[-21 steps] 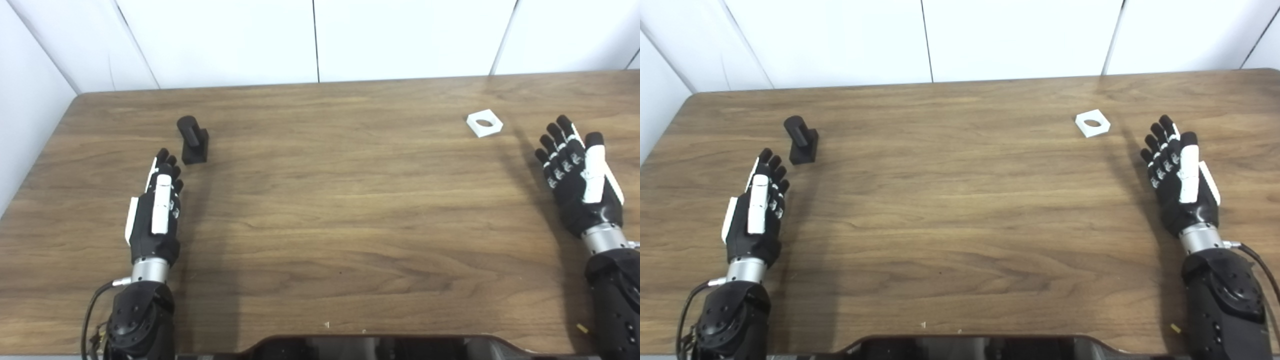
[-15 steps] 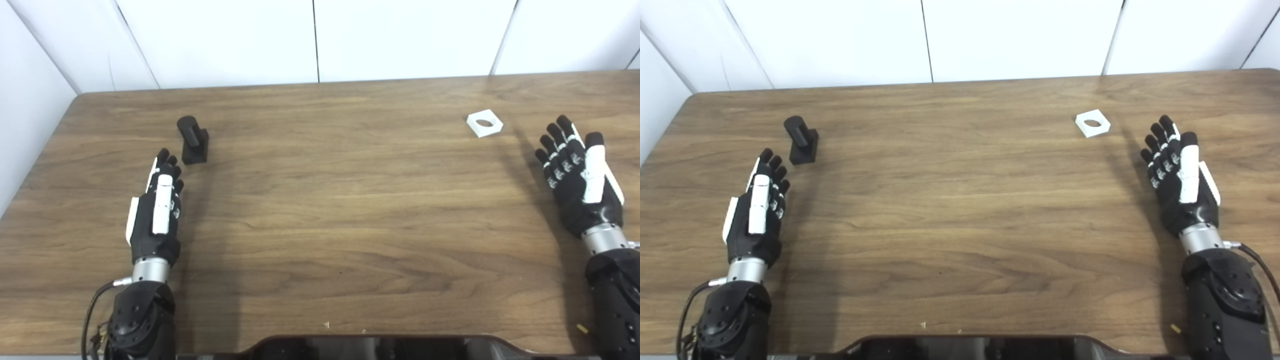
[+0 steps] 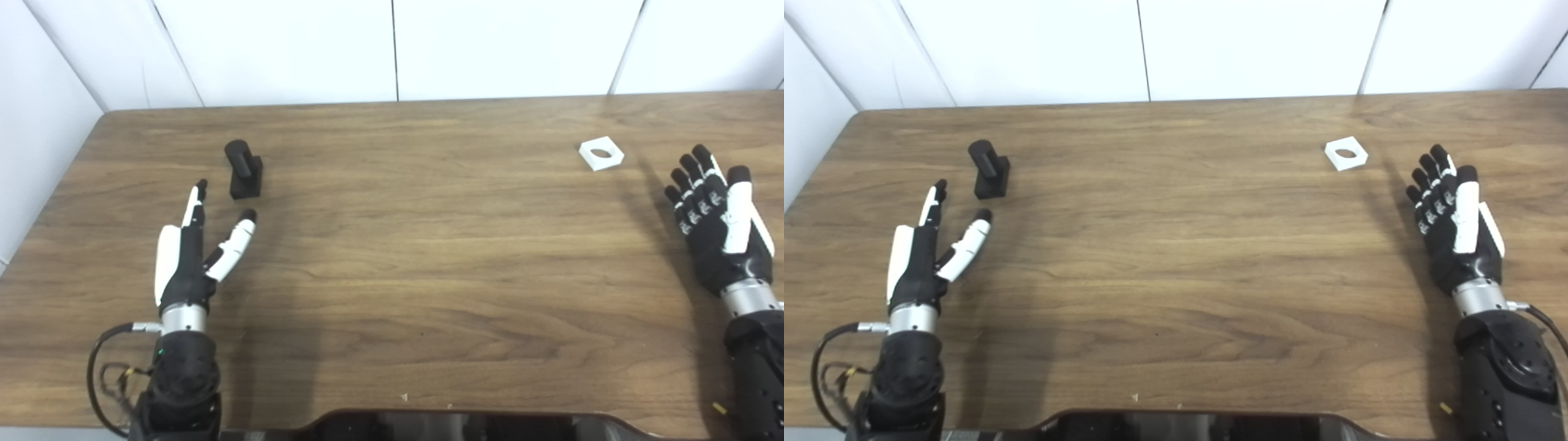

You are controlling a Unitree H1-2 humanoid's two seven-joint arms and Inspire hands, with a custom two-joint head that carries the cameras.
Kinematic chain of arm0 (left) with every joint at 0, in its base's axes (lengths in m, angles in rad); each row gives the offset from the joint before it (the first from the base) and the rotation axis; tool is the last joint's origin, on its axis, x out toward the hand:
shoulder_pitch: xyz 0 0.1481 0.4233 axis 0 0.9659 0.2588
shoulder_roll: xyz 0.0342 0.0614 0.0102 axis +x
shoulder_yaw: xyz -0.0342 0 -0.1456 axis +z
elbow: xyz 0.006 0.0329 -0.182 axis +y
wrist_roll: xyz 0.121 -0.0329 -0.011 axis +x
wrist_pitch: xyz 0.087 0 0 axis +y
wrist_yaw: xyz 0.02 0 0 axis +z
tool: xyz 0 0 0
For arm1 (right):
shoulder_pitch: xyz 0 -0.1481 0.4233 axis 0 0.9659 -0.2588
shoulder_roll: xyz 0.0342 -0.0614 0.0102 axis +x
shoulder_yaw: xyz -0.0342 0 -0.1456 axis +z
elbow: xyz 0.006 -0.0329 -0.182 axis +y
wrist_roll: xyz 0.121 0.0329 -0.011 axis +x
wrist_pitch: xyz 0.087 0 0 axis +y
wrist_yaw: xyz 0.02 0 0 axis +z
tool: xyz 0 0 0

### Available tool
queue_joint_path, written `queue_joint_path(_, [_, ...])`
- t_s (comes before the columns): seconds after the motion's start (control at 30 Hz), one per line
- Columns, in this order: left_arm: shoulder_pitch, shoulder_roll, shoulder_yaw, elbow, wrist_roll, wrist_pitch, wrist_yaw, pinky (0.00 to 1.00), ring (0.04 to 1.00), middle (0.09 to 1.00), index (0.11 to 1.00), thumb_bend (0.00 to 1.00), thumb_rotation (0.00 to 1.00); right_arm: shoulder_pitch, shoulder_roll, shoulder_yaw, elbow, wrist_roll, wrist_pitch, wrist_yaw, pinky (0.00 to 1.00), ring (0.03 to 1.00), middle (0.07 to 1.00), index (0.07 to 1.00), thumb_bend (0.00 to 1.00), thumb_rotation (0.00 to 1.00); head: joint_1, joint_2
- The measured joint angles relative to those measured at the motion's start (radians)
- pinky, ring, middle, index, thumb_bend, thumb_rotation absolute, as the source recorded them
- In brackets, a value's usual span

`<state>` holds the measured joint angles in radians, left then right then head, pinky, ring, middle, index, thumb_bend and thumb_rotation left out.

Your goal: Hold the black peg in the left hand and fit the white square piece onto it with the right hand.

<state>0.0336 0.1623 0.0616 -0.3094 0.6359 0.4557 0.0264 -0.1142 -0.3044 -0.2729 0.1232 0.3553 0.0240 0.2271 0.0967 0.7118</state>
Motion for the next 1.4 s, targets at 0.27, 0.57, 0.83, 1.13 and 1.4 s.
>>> queue_joint_path(0.27, [-0.096, -0.068, 0.042, -0.015, 0.396, 0.015, -0.137, 1.00, 1.000, 1.000, 0.929, 0.74, 0.53, -0.009, 0.008, 0.006, 0.018, -0.017, -0.007, 0.000, 1.00, 1.000, 1.000, 1.000, 0.63, 1.00, 0.002, -0.005])
queue_joint_path(0.57, [-0.138, -0.096, 0.062, 0.015, 0.543, 0.014, -0.180, 1.00, 1.000, 1.000, 0.878, 0.76, 0.49, -0.020, 0.009, 0.005, 0.042, -0.016, -0.044, 0.003, 1.00, 1.000, 1.000, 1.000, 0.64, 1.00, 0.006, -0.018])
queue_joint_path(0.83, [-0.198, -0.083, 0.061, 0.105, 0.593, 0.015, -0.177, 1.00, 1.000, 1.000, 0.851, 0.76, 0.47, -0.022, 0.008, 0.005, 0.052, -0.016, -0.062, 0.006, 1.00, 1.000, 1.000, 1.000, 0.68, 1.00, 0.008, -0.026])
queue_joint_path(1.13, [-0.255, -0.049, 0.054, 0.212, 0.630, 0.014, -0.161, 1.00, 1.000, 1.000, 0.838, 0.77, 0.49, -0.023, 0.008, 0.004, 0.055, -0.015, -0.075, 0.006, 1.00, 1.000, 1.000, 1.000, 0.68, 0.99, 0.008, -0.032])
queue_joint_path(1.4, [-0.304, -0.029, 0.055, 0.290, 0.637, 0.014, -0.145, 1.00, 1.000, 1.000, 0.837, 0.76, 0.49, -0.025, 0.006, 0.001, 0.064, -0.013, -0.087, 0.011, 1.00, 1.000, 1.000, 1.000, 0.66, 0.99, 0.009, -0.040])
